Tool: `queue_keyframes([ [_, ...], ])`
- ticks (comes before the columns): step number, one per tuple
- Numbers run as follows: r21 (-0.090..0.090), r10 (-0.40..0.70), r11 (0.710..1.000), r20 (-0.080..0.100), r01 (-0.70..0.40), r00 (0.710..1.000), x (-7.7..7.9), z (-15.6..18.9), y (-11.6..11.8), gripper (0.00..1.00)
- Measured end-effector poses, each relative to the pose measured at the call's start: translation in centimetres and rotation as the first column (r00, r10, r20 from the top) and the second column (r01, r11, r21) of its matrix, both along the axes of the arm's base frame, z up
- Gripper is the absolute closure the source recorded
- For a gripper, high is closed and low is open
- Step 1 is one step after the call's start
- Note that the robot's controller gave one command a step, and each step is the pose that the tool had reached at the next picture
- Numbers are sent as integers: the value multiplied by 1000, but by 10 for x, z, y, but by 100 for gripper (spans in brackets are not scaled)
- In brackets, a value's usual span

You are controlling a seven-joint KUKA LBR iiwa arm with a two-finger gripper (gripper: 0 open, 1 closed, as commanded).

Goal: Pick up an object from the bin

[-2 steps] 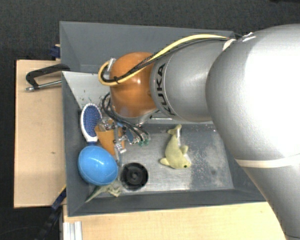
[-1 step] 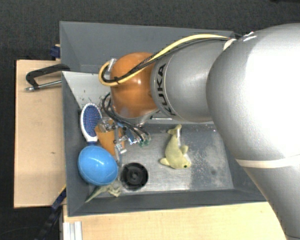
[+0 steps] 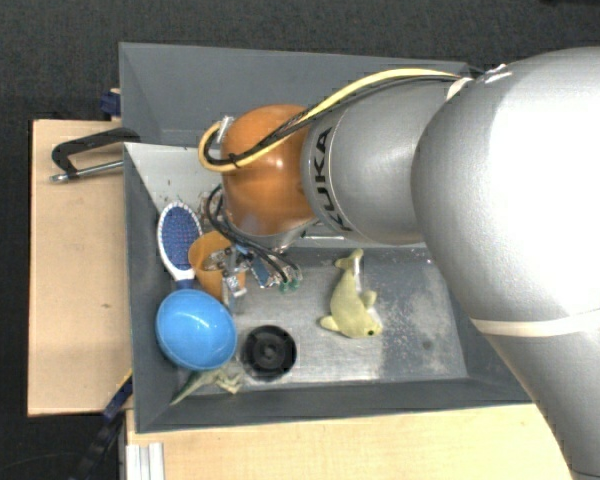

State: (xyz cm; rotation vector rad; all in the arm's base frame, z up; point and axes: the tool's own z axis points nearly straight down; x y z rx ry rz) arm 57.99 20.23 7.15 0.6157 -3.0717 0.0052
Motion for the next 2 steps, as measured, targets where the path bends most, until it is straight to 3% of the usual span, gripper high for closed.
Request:
queue_keyframes([
  [1,11,0,1000,22,0,1000,3,83,2,100],
  [2,10,0,1000,19,0,1000,5,117,4,100],
])
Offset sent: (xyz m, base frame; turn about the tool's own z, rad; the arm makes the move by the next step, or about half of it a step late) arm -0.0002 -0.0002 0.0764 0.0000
